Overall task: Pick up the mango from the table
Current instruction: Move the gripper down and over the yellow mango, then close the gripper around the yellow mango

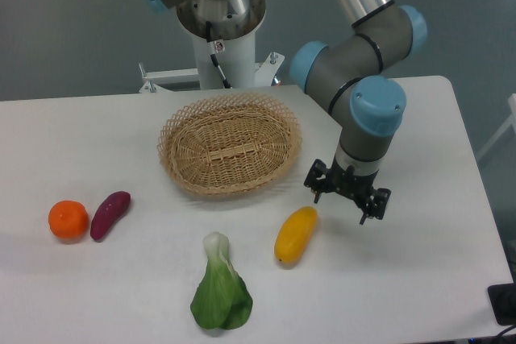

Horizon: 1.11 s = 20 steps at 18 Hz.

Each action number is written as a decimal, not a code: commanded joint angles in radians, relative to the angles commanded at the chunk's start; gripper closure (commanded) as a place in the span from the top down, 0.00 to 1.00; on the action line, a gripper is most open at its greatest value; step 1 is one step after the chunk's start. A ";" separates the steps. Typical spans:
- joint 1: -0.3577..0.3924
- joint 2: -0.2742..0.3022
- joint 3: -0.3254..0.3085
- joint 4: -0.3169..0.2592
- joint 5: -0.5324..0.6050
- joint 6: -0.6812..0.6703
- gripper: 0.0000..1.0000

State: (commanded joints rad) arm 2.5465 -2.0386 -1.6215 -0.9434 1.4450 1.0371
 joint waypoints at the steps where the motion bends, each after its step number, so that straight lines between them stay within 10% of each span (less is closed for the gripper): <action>1: -0.011 -0.005 0.006 0.000 0.000 -0.017 1.00; 20: -0.095 -0.084 0.040 0.003 -0.002 -0.046 1.00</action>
State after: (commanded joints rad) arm 2.4513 -2.1230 -1.5815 -0.9403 1.4435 0.9909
